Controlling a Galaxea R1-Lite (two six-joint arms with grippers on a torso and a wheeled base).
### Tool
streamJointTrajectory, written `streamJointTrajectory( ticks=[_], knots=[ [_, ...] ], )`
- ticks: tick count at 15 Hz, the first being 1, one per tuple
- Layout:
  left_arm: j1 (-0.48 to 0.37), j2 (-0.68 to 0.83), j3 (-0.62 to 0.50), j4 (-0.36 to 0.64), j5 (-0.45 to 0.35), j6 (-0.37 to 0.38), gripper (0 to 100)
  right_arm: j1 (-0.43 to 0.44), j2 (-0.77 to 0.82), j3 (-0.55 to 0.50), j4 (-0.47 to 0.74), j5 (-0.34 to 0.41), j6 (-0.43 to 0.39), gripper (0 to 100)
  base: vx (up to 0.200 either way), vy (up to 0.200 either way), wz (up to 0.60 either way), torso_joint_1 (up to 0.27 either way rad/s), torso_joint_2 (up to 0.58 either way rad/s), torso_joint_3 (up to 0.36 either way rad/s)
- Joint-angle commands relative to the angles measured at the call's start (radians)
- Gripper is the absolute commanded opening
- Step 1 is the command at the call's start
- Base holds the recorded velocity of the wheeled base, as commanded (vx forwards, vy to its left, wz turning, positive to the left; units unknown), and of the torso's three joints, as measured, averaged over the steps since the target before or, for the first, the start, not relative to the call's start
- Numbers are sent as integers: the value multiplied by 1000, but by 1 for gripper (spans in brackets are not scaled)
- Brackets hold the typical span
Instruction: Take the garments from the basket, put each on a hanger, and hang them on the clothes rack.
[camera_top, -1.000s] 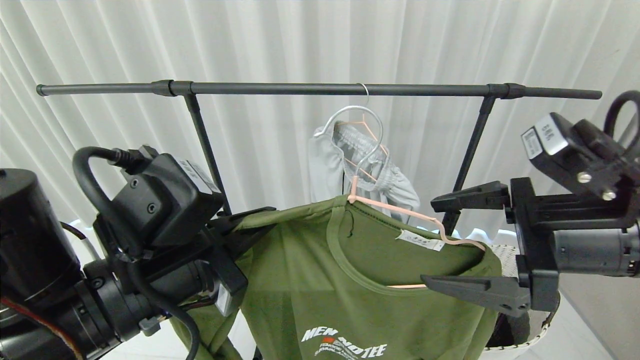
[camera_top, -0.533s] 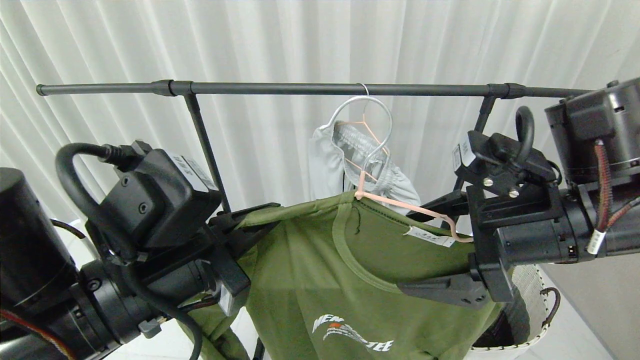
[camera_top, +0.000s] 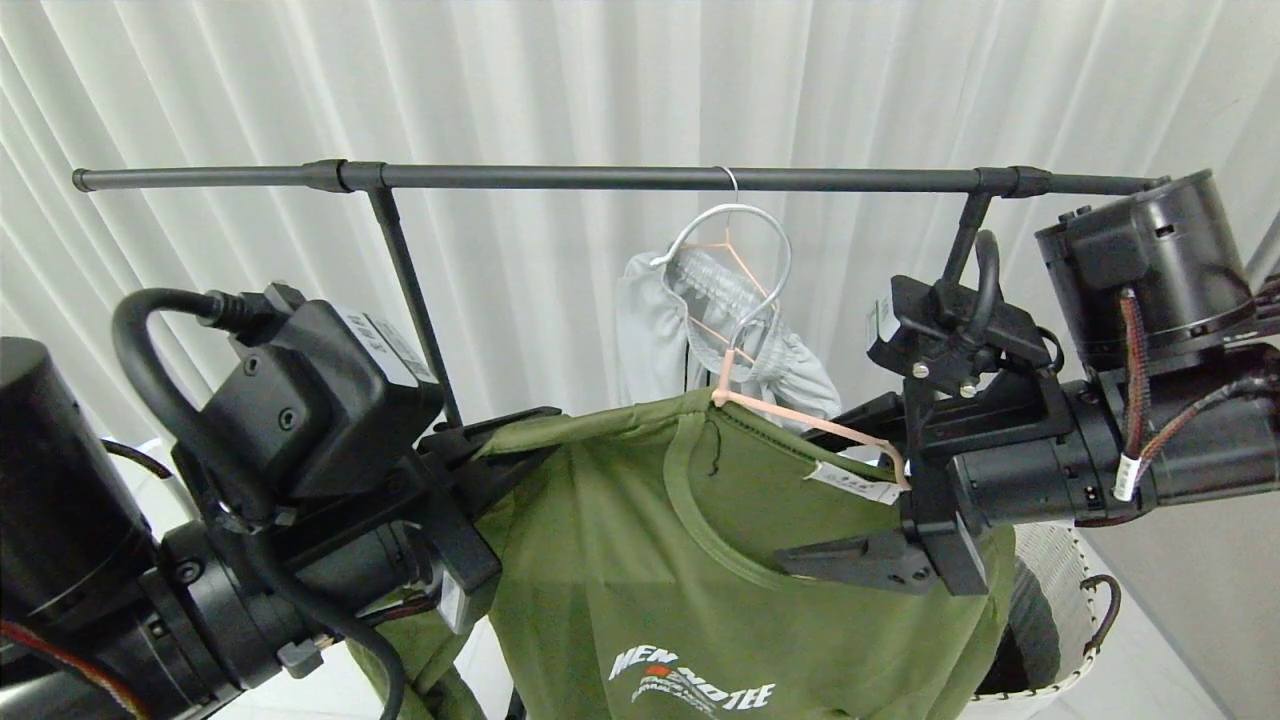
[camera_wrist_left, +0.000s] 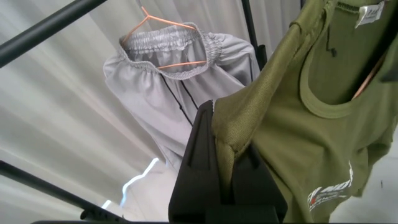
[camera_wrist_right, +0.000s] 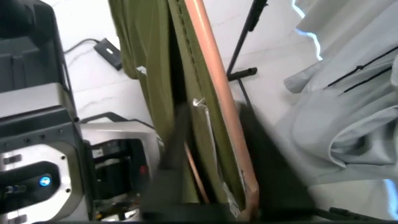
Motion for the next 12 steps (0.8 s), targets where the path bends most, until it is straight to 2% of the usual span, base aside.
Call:
streamJointTrajectory(
  ticks=[1, 8, 9, 12],
  knots=[
    [0, 0, 0, -2, 0, -1, 0, -1, 8, 0, -1, -2, -1, 0, 0, 0, 0, 0, 0, 0],
    [-7, 0, 2, -2, 0, 1, 0, -55, 13, -2, -9, -8, -110, 0, 0, 0, 0, 0, 0, 0],
    [-7, 0, 3, -2, 0, 1, 100, -59, 6, -2, -14, -8, -132, 0, 0, 0, 0, 0, 0, 0],
    [-7, 0, 12, -2, 0, 1, 100, -61, -7, -6, -23, -8, -181, 0, 0, 0, 0, 0, 0, 0]
  ],
)
